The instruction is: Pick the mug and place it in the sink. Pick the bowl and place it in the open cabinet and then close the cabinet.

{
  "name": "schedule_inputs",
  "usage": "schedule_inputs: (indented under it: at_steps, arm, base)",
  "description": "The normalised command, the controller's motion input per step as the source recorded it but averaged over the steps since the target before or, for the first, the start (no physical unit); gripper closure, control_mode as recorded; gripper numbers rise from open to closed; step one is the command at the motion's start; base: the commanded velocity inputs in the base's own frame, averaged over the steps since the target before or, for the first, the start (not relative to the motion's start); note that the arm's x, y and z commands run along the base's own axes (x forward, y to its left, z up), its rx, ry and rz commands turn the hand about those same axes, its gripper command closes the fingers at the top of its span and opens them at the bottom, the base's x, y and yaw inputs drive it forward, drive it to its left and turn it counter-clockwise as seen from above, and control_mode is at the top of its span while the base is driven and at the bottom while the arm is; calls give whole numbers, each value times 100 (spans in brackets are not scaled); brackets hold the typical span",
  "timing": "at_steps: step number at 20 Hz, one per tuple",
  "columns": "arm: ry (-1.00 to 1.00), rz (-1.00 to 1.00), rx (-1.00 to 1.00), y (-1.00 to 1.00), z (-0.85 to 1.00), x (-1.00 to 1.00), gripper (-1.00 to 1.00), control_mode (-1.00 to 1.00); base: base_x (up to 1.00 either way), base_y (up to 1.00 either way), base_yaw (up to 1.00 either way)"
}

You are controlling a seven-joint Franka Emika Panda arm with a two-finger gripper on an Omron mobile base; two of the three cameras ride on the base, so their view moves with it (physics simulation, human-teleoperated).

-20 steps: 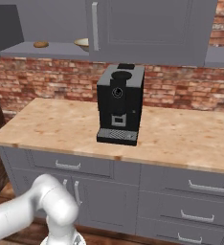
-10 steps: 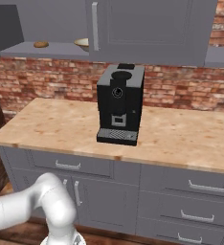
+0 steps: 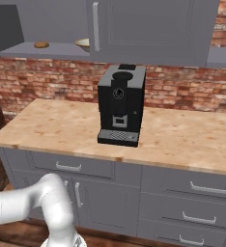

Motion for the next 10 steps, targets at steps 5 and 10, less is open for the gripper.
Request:
schedule_inputs:
  at_steps: [5,10]
  arm:
    - [2,-3,0,19,-20,42,-100,-100]
    - [0,-2,0,16,-11,32,-100,-100]
  base:
    - [0,0,0]
    - [0,0,0]
